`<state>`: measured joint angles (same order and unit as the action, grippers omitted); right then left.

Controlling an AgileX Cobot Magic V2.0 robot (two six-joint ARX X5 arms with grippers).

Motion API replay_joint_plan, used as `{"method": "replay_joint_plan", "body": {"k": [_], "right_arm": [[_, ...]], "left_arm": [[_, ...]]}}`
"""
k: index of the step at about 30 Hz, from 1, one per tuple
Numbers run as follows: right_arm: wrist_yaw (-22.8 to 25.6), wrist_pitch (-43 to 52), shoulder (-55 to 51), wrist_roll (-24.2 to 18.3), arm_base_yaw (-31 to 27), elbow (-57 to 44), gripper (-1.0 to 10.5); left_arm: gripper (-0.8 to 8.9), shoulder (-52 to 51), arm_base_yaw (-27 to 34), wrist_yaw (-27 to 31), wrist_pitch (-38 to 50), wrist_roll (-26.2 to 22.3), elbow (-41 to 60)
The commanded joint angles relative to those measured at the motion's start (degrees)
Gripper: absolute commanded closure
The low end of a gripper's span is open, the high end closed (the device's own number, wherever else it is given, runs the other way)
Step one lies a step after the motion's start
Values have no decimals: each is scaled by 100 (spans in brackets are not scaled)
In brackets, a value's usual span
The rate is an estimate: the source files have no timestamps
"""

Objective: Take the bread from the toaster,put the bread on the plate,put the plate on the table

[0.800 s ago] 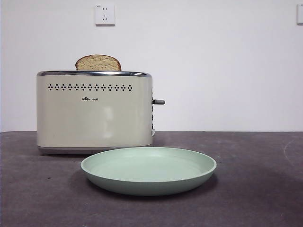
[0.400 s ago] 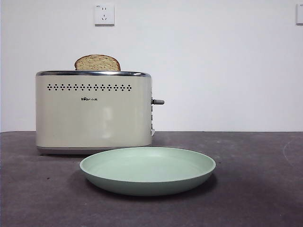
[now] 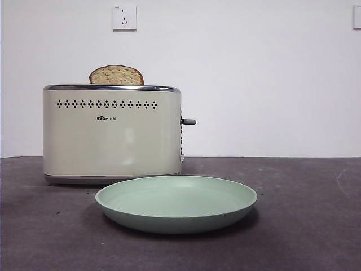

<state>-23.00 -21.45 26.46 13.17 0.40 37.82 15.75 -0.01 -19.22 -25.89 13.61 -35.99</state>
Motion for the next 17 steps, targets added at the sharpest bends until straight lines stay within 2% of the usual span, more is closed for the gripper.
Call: {"method": "replay_joint_plan", "body": {"k": [1, 9, 14, 17], "right_arm": [[-426, -632, 442, -420, 48, 640, 959], [-1021, -2634, 1366, -1222, 304, 2190, 959], [-997, -3856, 1700, -1888, 468, 2826, 958], [-968, -4122, 1757, -2074, 492, 2938, 958]], "left_arm": [[822, 310, 0, -516, -295, -166, -479], [822, 1139, 0, -1552, -1727, -695, -1731], [822, 1392, -2, -1735, -2667, -1130, -2179], [820, 1425, -2, -1725, -2896, -1241, -2326]]}}
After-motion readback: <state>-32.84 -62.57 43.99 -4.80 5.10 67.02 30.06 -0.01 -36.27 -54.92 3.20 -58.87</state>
